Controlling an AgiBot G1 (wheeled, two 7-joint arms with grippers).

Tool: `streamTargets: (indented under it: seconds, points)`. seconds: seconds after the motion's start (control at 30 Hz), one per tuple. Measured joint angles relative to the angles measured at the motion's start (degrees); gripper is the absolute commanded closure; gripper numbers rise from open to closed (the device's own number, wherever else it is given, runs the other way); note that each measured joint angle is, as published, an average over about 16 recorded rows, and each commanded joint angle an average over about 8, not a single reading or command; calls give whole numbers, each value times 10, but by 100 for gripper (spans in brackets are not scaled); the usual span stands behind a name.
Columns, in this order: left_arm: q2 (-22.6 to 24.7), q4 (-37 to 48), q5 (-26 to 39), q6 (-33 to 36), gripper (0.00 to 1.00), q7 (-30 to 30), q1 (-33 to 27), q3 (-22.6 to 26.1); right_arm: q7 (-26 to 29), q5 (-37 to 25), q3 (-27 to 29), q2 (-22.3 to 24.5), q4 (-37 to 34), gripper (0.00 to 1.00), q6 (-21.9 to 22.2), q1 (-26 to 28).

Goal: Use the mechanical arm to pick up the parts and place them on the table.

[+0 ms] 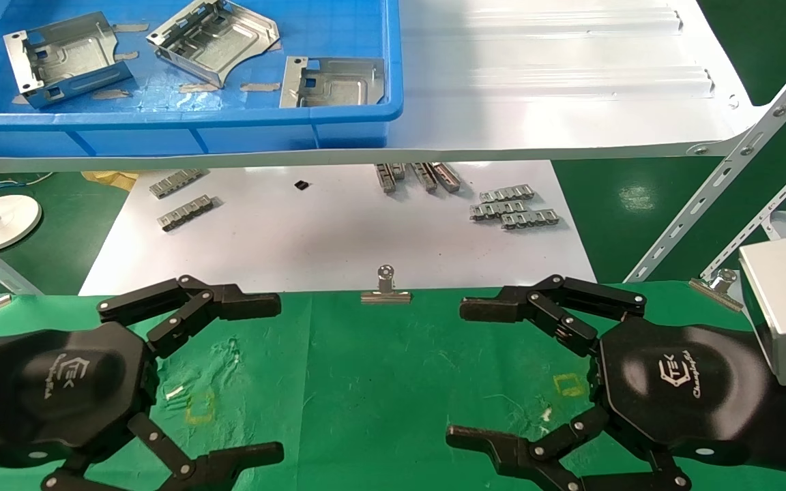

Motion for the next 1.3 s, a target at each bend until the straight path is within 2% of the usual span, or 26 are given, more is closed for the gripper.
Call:
streamTargets:
  seconds: [0.97, 1.13, 1.3]
  points:
    - [-2, 0, 1, -5, 0, -2, -6, -2, 0, 0, 0, 0, 0, 100, 0, 0]
    - [-2, 3, 15, -28, 0, -16, -39, -4, 0, 0, 0, 0, 0, 100, 0, 0]
    - [18, 31, 59, -70, 0, -38, -112, 6, 0, 0, 0, 0, 0, 100, 0, 0]
